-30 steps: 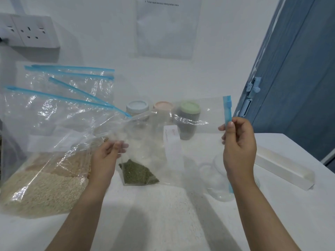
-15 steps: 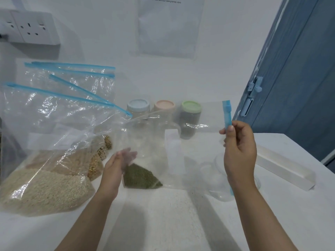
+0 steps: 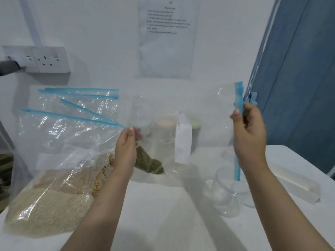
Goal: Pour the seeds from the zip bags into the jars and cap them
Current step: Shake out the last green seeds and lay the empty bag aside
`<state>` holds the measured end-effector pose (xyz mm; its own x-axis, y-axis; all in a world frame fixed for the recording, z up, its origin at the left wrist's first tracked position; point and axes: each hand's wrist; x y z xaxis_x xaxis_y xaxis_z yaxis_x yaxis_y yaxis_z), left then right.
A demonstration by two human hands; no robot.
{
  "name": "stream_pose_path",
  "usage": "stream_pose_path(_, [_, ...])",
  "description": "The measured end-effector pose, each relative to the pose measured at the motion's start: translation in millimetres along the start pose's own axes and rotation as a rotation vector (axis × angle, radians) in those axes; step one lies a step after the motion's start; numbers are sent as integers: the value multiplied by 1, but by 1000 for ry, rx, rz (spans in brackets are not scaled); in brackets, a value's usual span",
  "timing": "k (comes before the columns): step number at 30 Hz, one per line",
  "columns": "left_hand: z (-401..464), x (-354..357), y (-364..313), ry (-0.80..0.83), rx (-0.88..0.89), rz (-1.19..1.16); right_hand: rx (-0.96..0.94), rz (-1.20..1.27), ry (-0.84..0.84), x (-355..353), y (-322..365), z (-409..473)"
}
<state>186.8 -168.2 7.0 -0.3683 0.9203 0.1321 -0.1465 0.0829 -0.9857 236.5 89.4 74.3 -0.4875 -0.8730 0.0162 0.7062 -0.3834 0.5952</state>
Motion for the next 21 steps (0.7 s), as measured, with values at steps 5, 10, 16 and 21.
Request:
stream_pose_path(5, [3, 9, -22, -16, 40, -16, 48, 39, -37, -10, -8, 9])
stream_pose_path(10, [5, 16, -35, -10, 70, -20, 118, 63, -89, -20, -14, 14])
stream_pose_path(16, [9, 17, -43, -18, 61, -39, 192, 98, -100, -26, -24, 6])
stream_pose_path(21, [4, 24, -49, -1, 90, -3, 222, 141, -117, -32, -30, 3])
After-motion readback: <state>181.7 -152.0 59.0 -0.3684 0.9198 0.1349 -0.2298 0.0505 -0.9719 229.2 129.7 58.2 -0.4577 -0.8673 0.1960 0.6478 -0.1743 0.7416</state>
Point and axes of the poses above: each hand's wrist, its own z-axis towards the middle knuckle, its own x-axis out of the palm, y = z × x, and after that the axes turned 12 degrees about -x, right-handed
